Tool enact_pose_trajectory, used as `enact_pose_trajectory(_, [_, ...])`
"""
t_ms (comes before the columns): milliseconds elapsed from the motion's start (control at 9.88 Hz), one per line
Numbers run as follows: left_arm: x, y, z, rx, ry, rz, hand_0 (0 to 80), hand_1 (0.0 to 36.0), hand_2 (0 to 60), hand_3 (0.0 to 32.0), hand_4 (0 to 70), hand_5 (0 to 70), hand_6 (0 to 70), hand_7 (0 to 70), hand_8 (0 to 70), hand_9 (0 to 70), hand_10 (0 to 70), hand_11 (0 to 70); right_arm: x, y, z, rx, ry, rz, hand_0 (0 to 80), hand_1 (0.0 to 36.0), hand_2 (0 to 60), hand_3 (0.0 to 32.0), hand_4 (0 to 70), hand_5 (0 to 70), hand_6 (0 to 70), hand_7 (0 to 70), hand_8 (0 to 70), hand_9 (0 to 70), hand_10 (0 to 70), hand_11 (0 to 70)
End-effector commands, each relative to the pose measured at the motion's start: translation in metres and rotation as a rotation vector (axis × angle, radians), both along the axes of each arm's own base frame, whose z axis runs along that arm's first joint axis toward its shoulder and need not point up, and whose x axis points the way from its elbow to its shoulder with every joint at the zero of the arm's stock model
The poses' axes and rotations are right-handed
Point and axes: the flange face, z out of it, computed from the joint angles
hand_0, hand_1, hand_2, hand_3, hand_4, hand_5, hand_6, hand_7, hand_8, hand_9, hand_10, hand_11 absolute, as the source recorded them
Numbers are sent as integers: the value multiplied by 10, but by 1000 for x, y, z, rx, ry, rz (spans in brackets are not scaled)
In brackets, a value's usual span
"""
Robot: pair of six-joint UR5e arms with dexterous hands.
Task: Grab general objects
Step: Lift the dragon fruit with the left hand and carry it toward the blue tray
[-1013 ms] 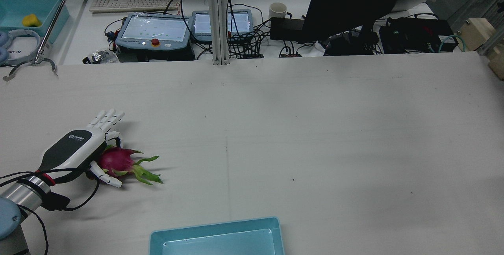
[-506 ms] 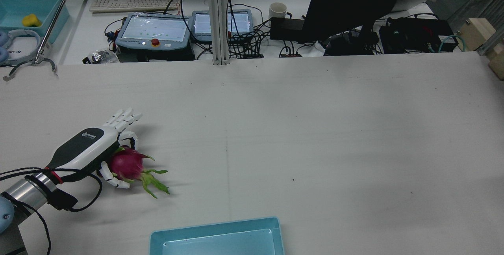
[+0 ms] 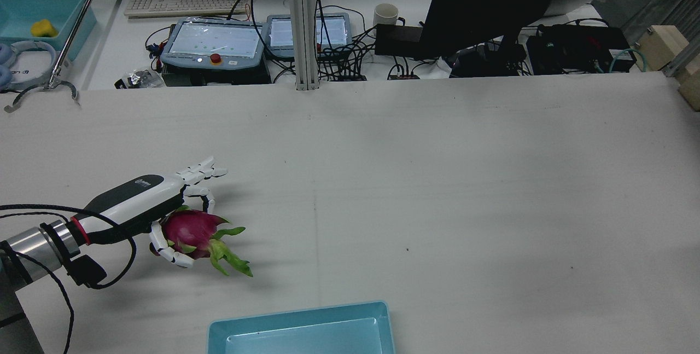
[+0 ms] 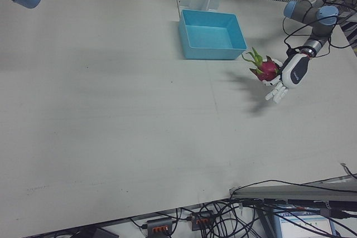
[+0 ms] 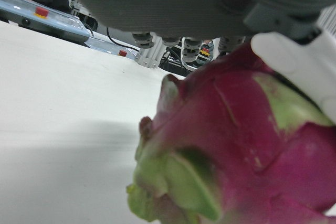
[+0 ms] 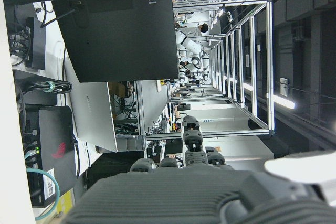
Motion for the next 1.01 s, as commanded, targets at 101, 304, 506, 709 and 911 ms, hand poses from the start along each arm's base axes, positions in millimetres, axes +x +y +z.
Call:
enact_pose_trajectory(101, [-46,-38,-138,43,-42,194,518,360,600,0,420,580,22,189,15,23,0,7,0,0,0,0,0,0,0,0,0,0,0,0,0,0,0,0,0,0])
enact_pose_trajectory(304, [-45,-17,-140,38,-70,282,524,360,600,0,435,577,30,204,19,26,0,9,0,0,1,-1,-1,1,0,0,0,0,0,0,0,0,0,0,0,0])
enact_pose_trajectory(506, [-9,25,-143,12,-98,425,546,360,600,0,492,598,49,234,15,32,0,0,0,0,1,-1,-1,0,0,0,0,0,0,0,0,0,0,0,0,0])
enact_pose_trajectory(709, [36,73,-140,-18,-127,548,560,360,600,0,538,606,65,261,9,38,0,3,0,0,1,0,-1,1,0,0,0,0,0,0,0,0,0,0,0,0])
enact_pose_trajectory(911, [56,95,-138,-33,-136,609,577,360,600,0,551,604,63,244,3,34,0,0,0,0,1,0,-1,1,0,0,0,0,0,0,0,0,0,0,0,0])
